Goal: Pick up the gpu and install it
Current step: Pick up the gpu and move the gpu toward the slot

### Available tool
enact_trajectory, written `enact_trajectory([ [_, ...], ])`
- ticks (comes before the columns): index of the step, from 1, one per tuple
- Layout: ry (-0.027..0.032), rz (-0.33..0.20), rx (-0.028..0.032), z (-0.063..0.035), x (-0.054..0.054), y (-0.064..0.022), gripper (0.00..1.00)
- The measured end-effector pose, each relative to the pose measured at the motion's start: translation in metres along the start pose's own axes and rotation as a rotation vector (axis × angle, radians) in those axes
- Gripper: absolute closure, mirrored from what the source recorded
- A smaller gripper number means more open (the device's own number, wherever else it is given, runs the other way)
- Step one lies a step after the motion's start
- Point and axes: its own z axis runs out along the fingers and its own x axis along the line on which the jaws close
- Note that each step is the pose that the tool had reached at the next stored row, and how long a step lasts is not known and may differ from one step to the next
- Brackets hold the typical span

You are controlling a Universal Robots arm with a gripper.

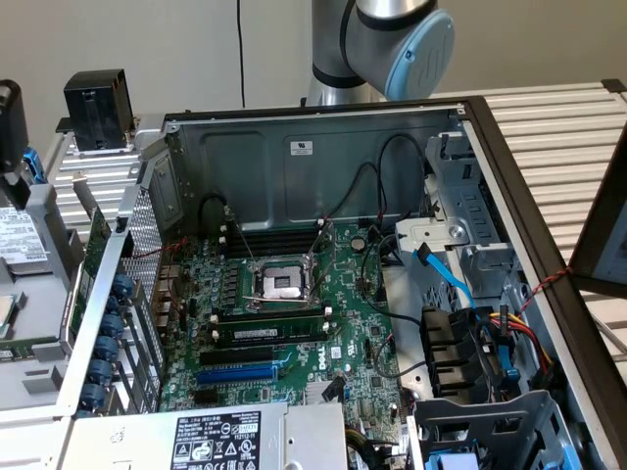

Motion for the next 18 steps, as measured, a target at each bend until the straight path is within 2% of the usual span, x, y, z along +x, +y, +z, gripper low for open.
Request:
enact_trajectory([
  [1,-0.0001,0.002,-0.0004,0.0018,0.0,-0.0003,0.56],
  [2,-0.0004,0.005,-0.0009,0.0036,0.0,-0.0007,0.56],
  [3,-0.0004,0.007,-0.0017,0.0053,0.0,-0.0011,0.49],
  [4,-0.0005,0.008,-0.0035,0.0071,0.001,-0.0017,0.49],
  [9,0.0002,0.012,-0.0215,0.0133,0.0,-0.0141,0.49],
  [12,0.0003,0.015,-0.0277,0.0186,-0.003,-0.0163,0.49],
  [18,-0.0002,0.019,-0.0287,0.0309,-0.015,-0.0166,0.49],
])
